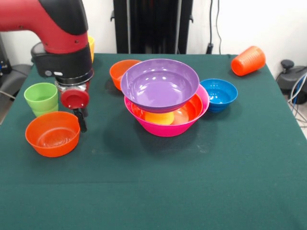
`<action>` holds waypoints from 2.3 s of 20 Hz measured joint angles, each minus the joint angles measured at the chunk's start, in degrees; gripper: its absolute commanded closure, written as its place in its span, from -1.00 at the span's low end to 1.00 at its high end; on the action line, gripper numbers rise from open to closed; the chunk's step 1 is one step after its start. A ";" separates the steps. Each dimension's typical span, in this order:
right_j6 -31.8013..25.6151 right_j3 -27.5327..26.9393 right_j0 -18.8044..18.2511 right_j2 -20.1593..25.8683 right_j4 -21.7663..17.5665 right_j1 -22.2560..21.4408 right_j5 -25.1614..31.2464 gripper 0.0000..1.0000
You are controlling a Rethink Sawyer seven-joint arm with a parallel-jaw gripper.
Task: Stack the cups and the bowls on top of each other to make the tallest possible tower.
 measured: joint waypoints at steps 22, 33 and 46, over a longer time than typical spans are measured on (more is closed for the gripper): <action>7.85 3.25 3.34 -10.30 4.81 -1.38 -10.64 -1.00; 7.85 9.11 0.58 -11.10 11.16 -9.18 -10.64 -1.00; 7.85 9.71 2.13 -11.94 13.49 -9.11 -11.73 -1.00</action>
